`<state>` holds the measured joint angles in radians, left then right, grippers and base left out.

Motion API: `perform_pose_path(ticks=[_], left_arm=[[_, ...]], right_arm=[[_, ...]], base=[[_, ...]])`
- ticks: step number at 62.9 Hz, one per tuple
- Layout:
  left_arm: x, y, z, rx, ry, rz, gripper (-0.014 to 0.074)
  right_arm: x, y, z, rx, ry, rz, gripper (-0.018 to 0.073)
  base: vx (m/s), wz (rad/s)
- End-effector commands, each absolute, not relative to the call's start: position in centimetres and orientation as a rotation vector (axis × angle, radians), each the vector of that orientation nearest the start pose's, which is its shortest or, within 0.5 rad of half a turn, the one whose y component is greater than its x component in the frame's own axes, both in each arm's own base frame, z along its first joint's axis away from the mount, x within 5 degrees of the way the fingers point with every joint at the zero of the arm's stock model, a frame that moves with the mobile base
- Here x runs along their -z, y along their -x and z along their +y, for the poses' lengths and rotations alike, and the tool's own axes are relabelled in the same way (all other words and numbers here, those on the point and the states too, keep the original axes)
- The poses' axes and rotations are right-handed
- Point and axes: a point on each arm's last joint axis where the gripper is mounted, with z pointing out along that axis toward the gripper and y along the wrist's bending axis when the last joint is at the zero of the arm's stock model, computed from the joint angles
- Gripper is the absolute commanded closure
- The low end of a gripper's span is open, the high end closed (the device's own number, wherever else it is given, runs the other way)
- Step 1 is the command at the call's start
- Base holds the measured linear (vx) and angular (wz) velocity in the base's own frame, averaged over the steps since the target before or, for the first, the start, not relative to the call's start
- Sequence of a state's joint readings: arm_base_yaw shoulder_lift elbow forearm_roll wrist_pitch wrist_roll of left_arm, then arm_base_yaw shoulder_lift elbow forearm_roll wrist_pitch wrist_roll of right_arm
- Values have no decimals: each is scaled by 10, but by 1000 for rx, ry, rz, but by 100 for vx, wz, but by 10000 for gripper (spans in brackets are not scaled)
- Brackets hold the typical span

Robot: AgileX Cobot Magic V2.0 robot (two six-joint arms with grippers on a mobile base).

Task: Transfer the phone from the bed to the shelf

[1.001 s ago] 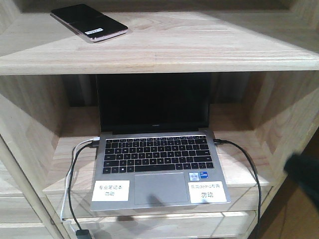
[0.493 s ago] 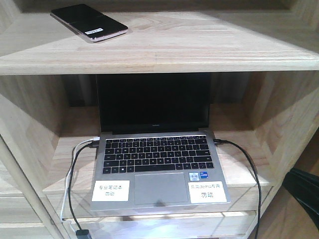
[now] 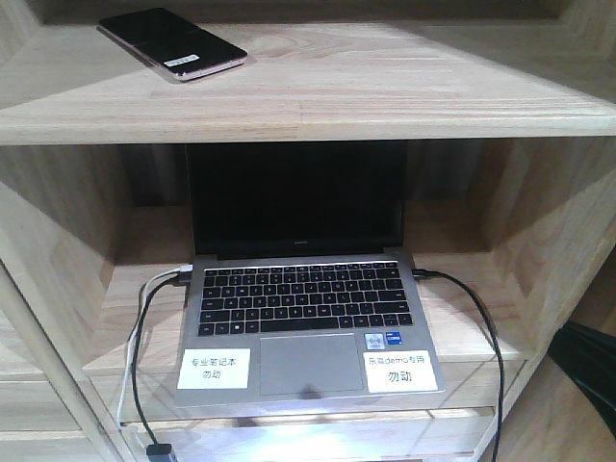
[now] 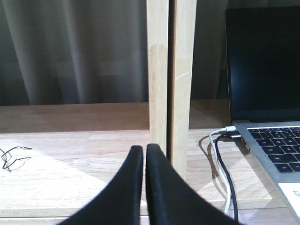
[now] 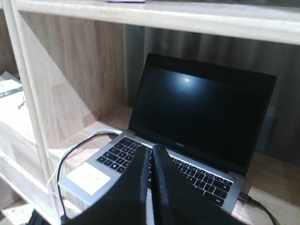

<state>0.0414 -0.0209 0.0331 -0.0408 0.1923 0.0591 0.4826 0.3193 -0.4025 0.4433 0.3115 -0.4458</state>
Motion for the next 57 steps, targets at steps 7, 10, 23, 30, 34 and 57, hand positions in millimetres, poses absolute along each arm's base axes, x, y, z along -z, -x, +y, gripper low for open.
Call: perform_pose_path(ticks=[7, 10, 23, 30, 34, 57], left_arm=[[-191, -56, 2, -35, 22, 1613, 595], [-191, -56, 2, -35, 22, 1613, 595], [-191, -56, 2, -35, 22, 1613, 595], [-191, -56, 2, -35, 22, 1613, 595], [-191, -56, 2, -35, 22, 1613, 595], [-191, -56, 2, -35, 22, 1613, 595]], right_arm=[[-317, -68, 39, -429, 387, 1564, 561], [-317, -68, 38, -431, 359, 1569, 561], [-320, -70, 36, -409, 336, 1533, 561], [-320, -70, 34, -377, 326, 1534, 561], [-320, -72, 30, -331, 291, 1536, 561], [-304, -57, 4, -46, 67, 1479, 561]], base=[[0, 0], [0, 0], [0, 0], [0, 0], [0, 0], [0, 0]])
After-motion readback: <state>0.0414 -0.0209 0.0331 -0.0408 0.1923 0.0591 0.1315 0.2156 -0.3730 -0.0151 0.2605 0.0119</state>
